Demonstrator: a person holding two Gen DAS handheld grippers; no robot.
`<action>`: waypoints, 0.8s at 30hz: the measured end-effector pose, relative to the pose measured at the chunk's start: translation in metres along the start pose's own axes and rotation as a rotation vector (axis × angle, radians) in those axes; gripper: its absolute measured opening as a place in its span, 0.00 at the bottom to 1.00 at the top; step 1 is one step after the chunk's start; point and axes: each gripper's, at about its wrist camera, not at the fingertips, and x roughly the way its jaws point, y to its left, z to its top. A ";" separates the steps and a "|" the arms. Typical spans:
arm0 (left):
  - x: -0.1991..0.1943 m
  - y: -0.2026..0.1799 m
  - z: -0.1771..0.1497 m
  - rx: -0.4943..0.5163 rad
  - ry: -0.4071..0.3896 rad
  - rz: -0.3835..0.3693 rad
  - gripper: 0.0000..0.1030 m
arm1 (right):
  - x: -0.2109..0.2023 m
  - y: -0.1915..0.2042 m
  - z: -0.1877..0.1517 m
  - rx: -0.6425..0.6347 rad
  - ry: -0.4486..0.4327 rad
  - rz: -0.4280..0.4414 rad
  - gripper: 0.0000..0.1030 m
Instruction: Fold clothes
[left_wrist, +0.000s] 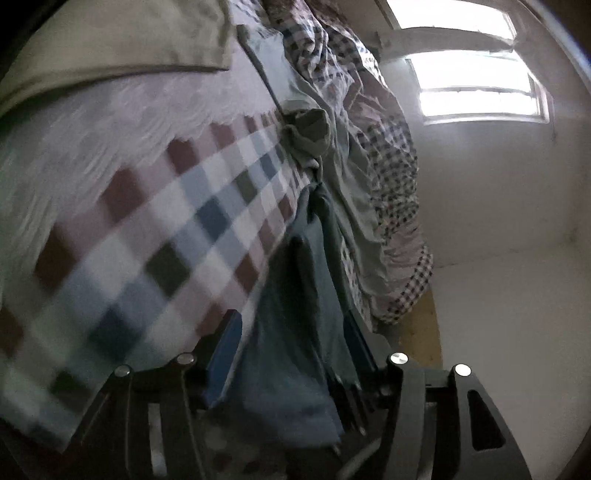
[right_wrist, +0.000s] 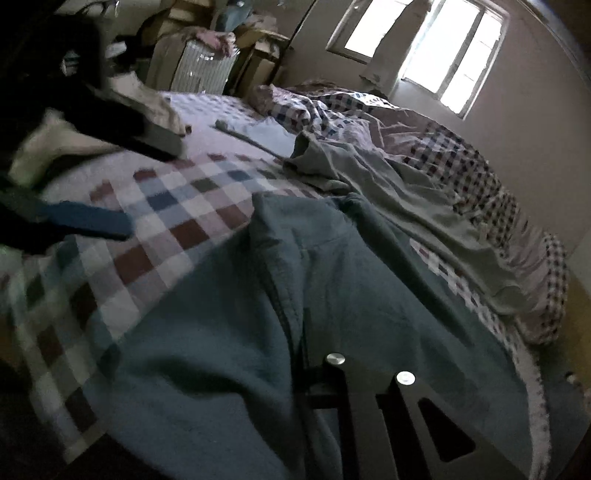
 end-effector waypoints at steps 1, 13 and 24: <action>0.007 -0.004 0.009 0.030 0.028 0.007 0.62 | -0.002 -0.003 0.001 0.012 -0.002 0.010 0.05; 0.117 -0.049 0.081 0.321 0.306 0.046 0.65 | -0.018 -0.032 -0.002 0.091 -0.011 0.097 0.04; 0.197 -0.071 0.133 0.405 0.391 -0.016 0.65 | -0.032 -0.041 -0.002 0.121 -0.031 0.169 0.04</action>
